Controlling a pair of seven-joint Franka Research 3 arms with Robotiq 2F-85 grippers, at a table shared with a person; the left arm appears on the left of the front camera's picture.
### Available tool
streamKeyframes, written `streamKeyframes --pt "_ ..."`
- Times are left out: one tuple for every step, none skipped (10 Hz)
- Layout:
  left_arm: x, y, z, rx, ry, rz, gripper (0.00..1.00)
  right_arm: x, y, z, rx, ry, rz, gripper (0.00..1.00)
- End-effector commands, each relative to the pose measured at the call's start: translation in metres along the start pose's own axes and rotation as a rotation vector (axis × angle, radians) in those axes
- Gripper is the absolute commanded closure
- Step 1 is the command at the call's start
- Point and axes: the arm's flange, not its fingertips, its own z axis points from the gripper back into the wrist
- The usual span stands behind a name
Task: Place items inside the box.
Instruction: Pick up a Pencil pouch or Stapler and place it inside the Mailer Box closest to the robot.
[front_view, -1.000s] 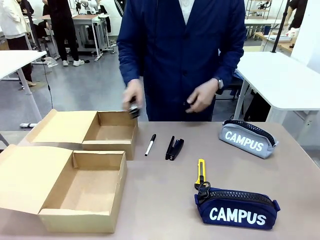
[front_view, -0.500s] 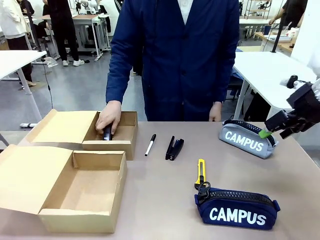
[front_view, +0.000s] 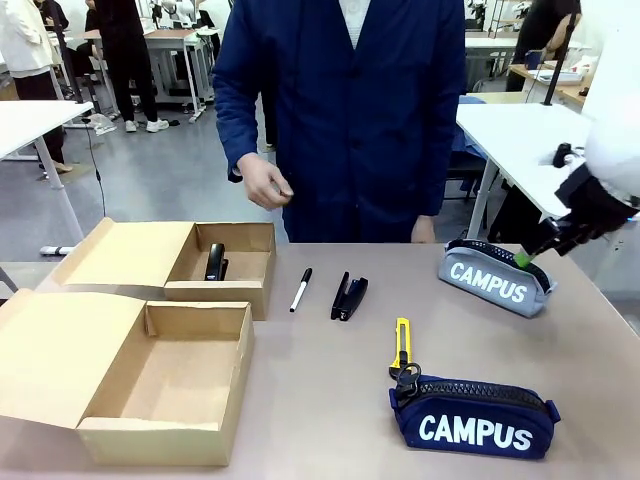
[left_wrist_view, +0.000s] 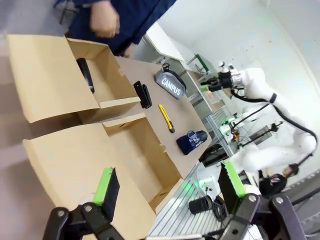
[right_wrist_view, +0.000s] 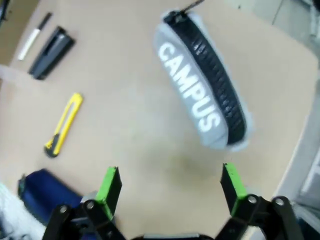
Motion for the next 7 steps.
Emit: streamKeyframes --pt "0.001 -0.001 0.001 -0.016 -0.016 -0.023 0.00 0.048 -0.023 -0.029 -0.005 0.070 0.015 0.00" --pt "0.001 -0.001 0.001 -0.016 -0.016 -0.023 0.00 0.065 -0.033 -0.049 0.012 0.118 0.027 0.00" --pt "0.001 -0.001 0.001 -0.016 -0.016 -0.023 0.00 0.076 -0.044 -0.068 0.048 0.161 0.055 0.00" --pt "0.001 -0.001 0.001 -0.016 -0.016 -0.023 0.00 0.082 -0.054 -0.086 0.037 0.182 0.060 0.00" --pt "0.001 -0.001 0.001 -0.016 -0.016 -0.023 0.00 0.082 -0.059 -0.100 0.054 0.191 0.064 0.00" --pt "0.001 -0.001 0.001 -0.016 -0.016 -0.023 0.00 0.080 -0.064 -0.114 0.051 0.232 0.053 0.00" --pt "0.001 -0.001 0.001 -0.016 -0.016 -0.023 0.00 0.073 -0.068 -0.125 0.047 0.268 0.047 0.00"
